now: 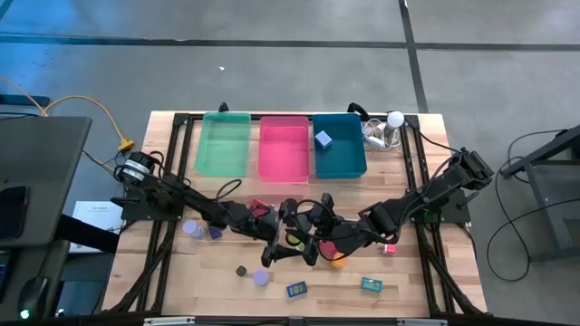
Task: Pick & Place Office items
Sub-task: Put the green hourglass into the green bin
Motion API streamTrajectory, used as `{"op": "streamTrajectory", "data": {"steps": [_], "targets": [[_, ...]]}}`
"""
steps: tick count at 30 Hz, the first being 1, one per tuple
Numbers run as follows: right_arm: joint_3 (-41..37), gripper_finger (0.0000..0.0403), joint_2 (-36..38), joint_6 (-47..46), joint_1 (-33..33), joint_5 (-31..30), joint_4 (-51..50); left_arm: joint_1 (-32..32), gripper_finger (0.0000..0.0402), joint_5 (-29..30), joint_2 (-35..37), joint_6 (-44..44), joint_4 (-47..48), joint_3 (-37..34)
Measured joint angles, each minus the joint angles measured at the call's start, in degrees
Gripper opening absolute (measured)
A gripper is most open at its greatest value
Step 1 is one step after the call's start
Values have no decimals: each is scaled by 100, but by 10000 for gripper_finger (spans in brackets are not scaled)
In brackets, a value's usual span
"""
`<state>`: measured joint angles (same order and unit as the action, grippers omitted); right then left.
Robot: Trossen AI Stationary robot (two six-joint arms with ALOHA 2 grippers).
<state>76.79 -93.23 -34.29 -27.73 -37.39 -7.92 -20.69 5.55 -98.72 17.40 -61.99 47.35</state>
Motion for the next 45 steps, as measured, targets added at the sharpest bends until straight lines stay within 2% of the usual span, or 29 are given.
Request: {"op": "streamTrajectory", "data": {"steps": [10, 14, 23, 26, 30, 36, 41, 45], "targets": [[0, 179, 0, -22, 0, 7, -7, 0, 307, -10, 0, 1, 52, -2], [0, 189, 0, -36, -2, 23, -13, 0, 289, -8, 0, -4, 58, -2], [0, 179, 0, -42, -2, 64, -5, -8, 222, 20, 0, -4, 54, -4], [0, 198, 0, -61, -2, 66, -5, -15, 198, 25, 0, -3, 59, -7], [0, 222, 0, -57, -2, 50, -7, -17, 196, 10, 0, 1, 74, -7], [0, 228, 21, 182, -24, 62, 100, -102, 196, 12, 0, 61, 76, -7], [0, 230, 222, 506, -238, -445, 126, -136, 197, -186, 115, 156, 224, -4], [-2, 230, 389, 746, -549, -1066, 177, -145, 198, -410, 374, 339, 922, -8]]}}
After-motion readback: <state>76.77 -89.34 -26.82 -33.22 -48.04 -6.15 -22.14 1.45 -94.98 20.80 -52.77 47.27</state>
